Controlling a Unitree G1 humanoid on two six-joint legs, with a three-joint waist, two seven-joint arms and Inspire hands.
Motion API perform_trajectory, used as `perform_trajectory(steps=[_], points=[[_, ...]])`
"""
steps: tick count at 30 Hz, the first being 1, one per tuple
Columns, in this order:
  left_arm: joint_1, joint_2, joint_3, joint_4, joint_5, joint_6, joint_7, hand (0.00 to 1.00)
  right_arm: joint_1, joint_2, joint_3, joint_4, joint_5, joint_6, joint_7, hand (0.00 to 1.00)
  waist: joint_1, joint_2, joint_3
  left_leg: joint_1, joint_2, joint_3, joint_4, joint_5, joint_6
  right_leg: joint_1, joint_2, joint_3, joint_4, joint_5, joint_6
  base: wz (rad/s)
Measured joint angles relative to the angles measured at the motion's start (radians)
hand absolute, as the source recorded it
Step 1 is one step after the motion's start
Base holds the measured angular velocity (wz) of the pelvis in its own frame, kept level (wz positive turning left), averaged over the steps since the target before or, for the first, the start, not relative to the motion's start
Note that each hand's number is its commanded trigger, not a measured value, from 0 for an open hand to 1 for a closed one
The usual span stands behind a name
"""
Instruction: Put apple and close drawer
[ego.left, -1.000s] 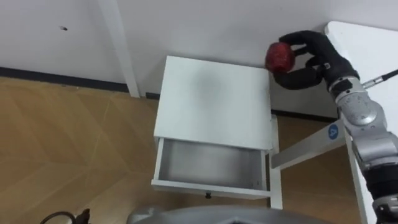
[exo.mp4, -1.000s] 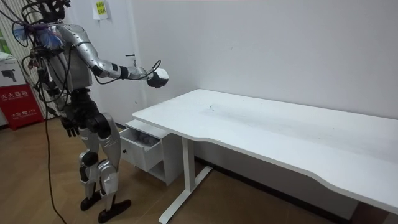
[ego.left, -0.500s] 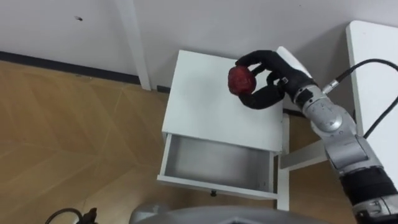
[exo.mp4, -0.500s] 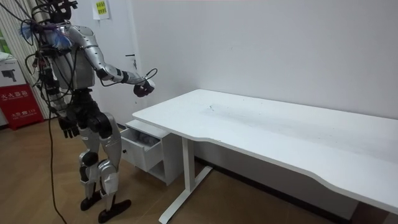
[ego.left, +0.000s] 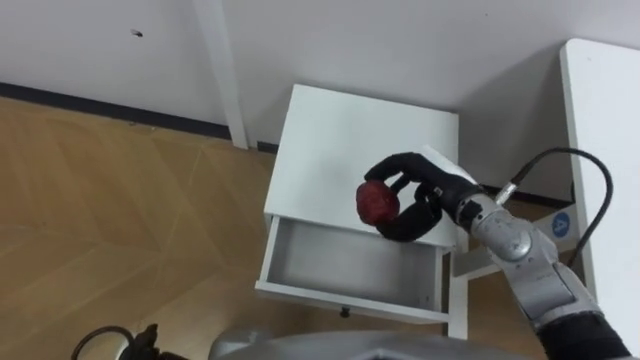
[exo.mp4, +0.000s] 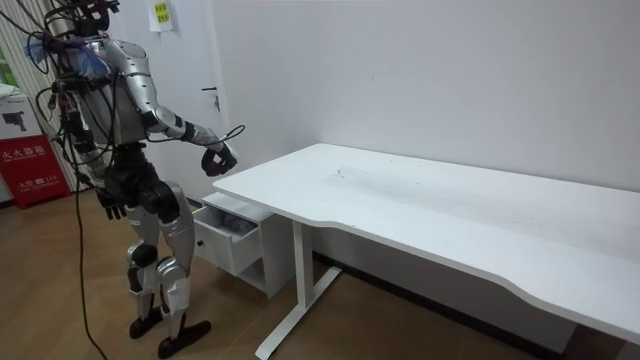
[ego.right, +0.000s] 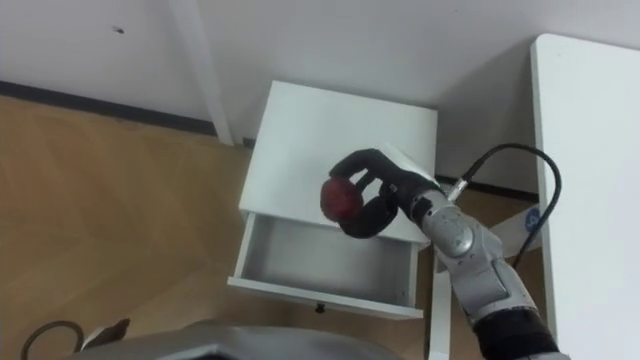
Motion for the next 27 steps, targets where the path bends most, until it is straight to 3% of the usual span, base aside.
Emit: perform_trajectory(steps=[10, 11, 12, 27], points=[[-0.015, -0.008, -0.003, 0.001, -0.007, -0.007, 0.001, 0.0, 0.025, 0.0, 0.012, 0.001, -0.053, 0.001, 0.036, 1.0, -0.007, 0.002, 0.0051, -0.003, 0.0, -0.002, 0.002, 0.0, 0.0, 0.0, 0.0, -0.002, 0.001, 0.0, 0.0, 0.0], [-0.016, -0.009, -0.003, 0.001, -0.007, -0.008, 0.001, 0.0, 0.025, 0.0, 0.014, 0.001, -0.053, 0.001, 0.042, 0.57, -0.008, 0.002, 0.0053, -0.004, 0.0, -0.002, 0.002, 0.0, 0.0, -0.001, 0.0, -0.002, 0.001, 0.0, 0.0, 0.0], [-0.017, -0.01, -0.003, 0.001, -0.007, -0.008, 0.001, 0.0, 0.025, 0.0, 0.016, 0.001, -0.053, 0.001, 0.043, 0.0, -0.008, 0.002, 0.0053, -0.004, 0.0, -0.002, 0.002, 0.0, 0.0, -0.001, 0.0, -0.002, 0.001, 0.0, 0.0, 0.0], [-0.028, -0.019, -0.003, 0.001, -0.01, -0.022, 0.001, 0.0, 0.027, 0.002, 0.022, 0.008, -0.087, 0.002, 0.064, 0.0, -0.009, 0.003, 0.0088, -0.006, -0.001, -0.002, 0.001, 0.0, 0.0, -0.003, 0.001, -0.003, 0.0, 0.0, 0.0, 0.0]])
